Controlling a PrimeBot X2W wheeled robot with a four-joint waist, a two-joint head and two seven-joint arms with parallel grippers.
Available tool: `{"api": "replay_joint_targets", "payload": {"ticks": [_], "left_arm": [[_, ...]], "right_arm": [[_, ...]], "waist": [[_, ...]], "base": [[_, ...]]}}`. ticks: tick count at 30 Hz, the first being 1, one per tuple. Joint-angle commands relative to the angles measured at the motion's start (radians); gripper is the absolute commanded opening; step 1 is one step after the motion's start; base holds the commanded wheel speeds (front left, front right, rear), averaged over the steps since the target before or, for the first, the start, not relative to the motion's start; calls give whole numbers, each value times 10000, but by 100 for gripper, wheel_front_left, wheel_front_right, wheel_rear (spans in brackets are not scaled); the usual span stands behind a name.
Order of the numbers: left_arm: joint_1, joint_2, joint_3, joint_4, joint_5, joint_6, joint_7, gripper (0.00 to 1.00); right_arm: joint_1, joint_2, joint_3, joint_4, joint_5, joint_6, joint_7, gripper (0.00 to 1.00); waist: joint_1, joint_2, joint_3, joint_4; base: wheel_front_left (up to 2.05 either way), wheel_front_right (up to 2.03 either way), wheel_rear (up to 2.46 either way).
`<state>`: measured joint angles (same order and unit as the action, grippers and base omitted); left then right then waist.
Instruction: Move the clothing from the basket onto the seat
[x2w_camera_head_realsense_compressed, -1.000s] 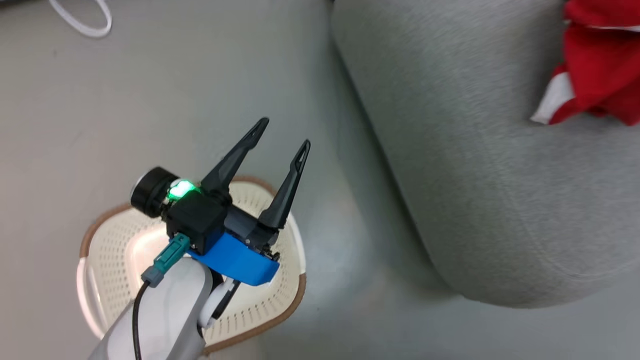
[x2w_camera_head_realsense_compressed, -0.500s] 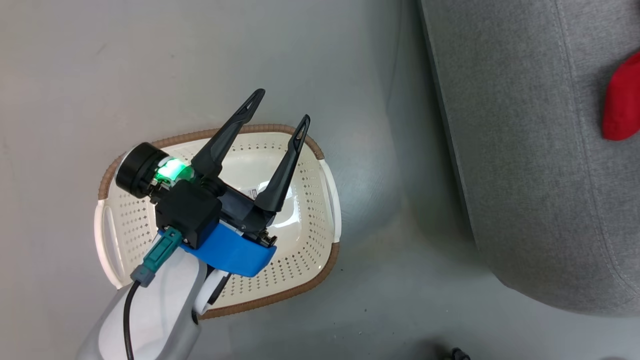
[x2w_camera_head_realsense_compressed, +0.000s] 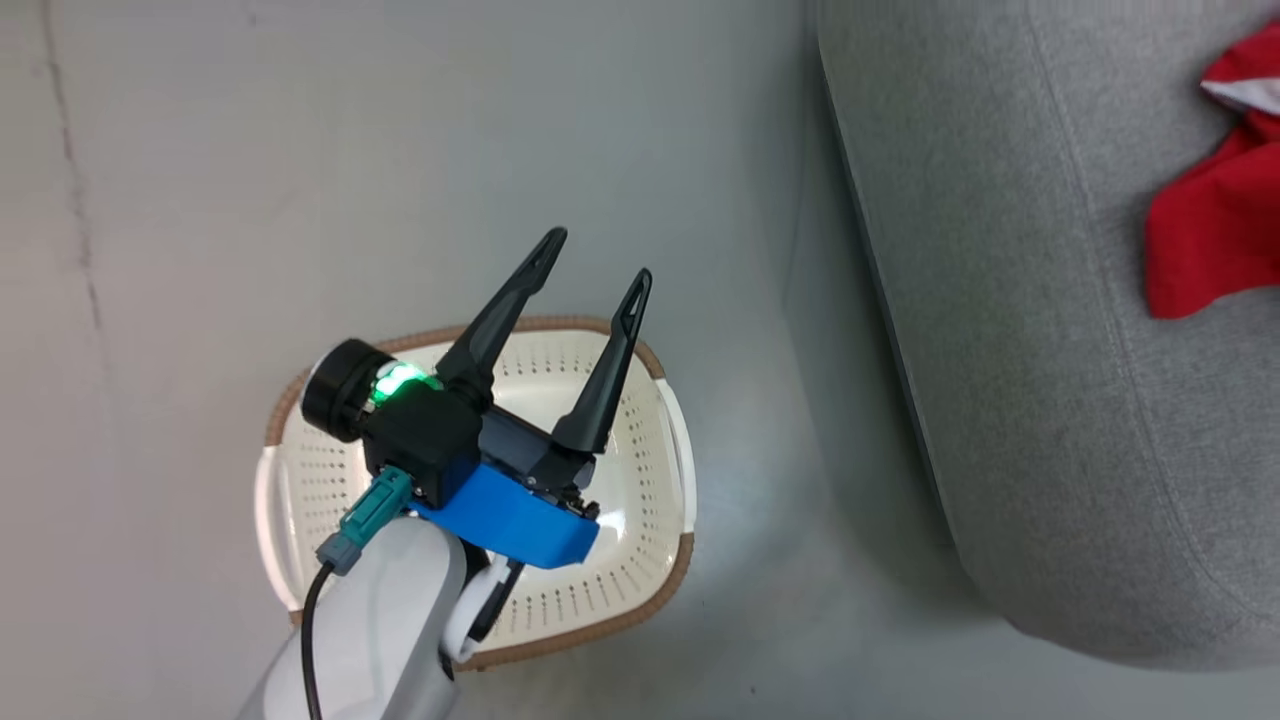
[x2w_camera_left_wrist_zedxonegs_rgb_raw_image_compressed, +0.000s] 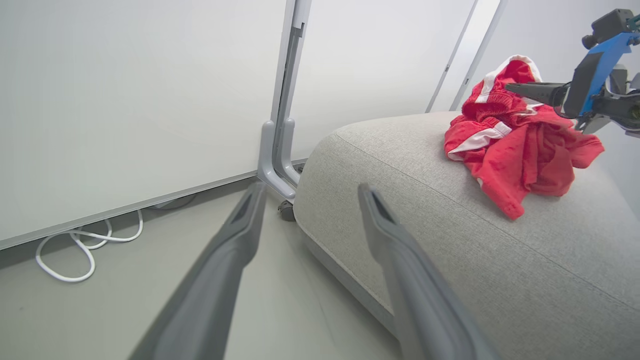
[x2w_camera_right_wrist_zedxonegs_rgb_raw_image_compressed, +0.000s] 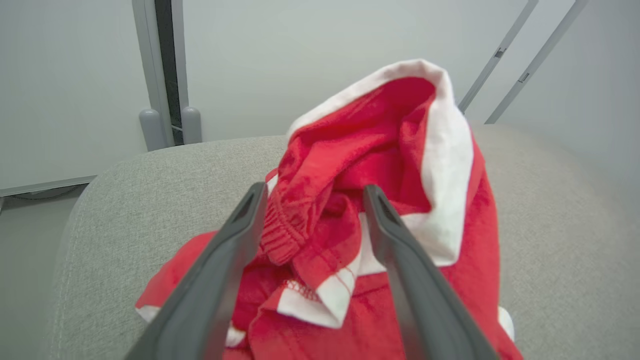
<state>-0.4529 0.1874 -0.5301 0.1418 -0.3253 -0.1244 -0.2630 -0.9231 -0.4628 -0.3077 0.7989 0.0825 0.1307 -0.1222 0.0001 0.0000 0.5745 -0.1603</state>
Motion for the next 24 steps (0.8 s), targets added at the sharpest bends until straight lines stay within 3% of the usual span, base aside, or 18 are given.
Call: {"api": "replay_joint_targets", "payload": {"ticks": [1,9,17,24], "left_arm": [[130,-67,68,97,-50,-74,-26,100],[1335,-605,1006,820,-263,-67,-24,100],[2644,-921,2152,1276,-363,-31,-25,100],[3374,-1014,2804,1725,-433,-51,-25,100]], "right_arm": [[246,-152,79,-83,91,1,-40,100],[1989,5,1145,-1097,724,1,86,100],[4436,1118,1721,-3214,1004,1,431,100],[6771,2278,1391,-5478,940,1,800,100]], "waist": [[-1,0,-772,341],[-1,0,-2960,753],[-1,0,-4591,1051],[-1,0,-5426,1530]], "base": [[0,0,0],[0,0,0],[0,0,0],[0,0,0]]}}
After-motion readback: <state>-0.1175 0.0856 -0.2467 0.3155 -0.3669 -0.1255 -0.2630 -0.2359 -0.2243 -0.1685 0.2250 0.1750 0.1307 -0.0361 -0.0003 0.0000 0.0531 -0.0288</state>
